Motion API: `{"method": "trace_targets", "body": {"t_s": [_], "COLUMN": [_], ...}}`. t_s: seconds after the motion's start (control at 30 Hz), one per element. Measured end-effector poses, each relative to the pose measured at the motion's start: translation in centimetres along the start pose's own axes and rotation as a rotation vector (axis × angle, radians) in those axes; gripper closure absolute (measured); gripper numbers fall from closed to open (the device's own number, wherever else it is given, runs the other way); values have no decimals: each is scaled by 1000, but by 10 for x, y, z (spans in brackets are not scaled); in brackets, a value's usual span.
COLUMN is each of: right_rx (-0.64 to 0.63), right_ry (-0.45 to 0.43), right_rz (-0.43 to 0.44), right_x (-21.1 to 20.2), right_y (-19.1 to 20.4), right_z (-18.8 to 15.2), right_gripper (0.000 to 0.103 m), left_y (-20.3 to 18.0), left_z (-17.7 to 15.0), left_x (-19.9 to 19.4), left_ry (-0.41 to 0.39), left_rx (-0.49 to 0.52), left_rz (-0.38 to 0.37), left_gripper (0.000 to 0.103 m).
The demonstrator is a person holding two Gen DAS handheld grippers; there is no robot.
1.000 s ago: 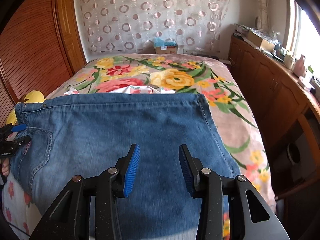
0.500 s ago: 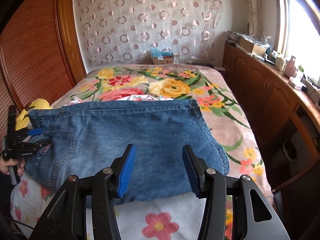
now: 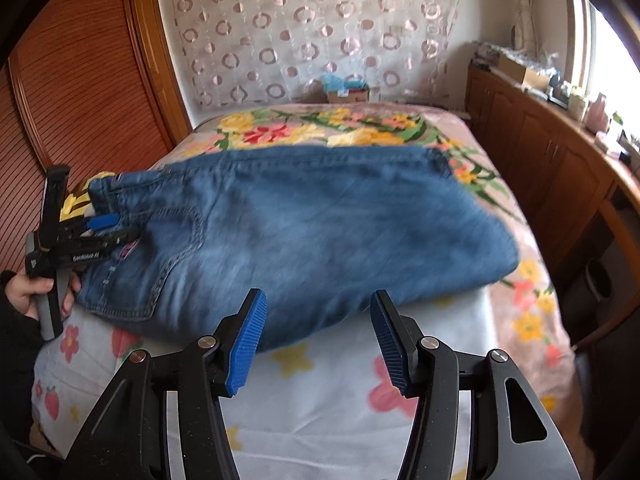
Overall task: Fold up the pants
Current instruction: 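Grasp the jeans waistband edge with the left gripper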
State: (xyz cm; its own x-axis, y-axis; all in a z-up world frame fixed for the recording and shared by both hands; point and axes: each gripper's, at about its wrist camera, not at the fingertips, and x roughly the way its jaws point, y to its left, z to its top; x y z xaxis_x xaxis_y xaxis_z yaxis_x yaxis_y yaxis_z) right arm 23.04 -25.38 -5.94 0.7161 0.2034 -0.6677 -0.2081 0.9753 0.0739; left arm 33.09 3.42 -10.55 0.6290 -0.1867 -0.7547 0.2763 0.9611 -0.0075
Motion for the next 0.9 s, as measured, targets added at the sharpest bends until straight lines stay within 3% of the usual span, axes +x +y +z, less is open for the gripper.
{"method": "trace_targets", "body": {"t_s": [0.33,0.6,0.9], "right_rx": [29,34,37], "right_ry": [49,55,54], "right_rz": [76,139,139], "right_x": [25,36,44], "right_y": [11,21,21], "right_z": [-16,-14,-10], "right_gripper": [47,47,47], "left_y": [0,35,56], "left_z": [-20,-51,-82], "left_x": [-38,-91,-83], "left_ry": [-14,-72,-9], "left_rx": [11,-57,-132], "left_rz": [39,44,41], "left_gripper": [22,23,43]}}
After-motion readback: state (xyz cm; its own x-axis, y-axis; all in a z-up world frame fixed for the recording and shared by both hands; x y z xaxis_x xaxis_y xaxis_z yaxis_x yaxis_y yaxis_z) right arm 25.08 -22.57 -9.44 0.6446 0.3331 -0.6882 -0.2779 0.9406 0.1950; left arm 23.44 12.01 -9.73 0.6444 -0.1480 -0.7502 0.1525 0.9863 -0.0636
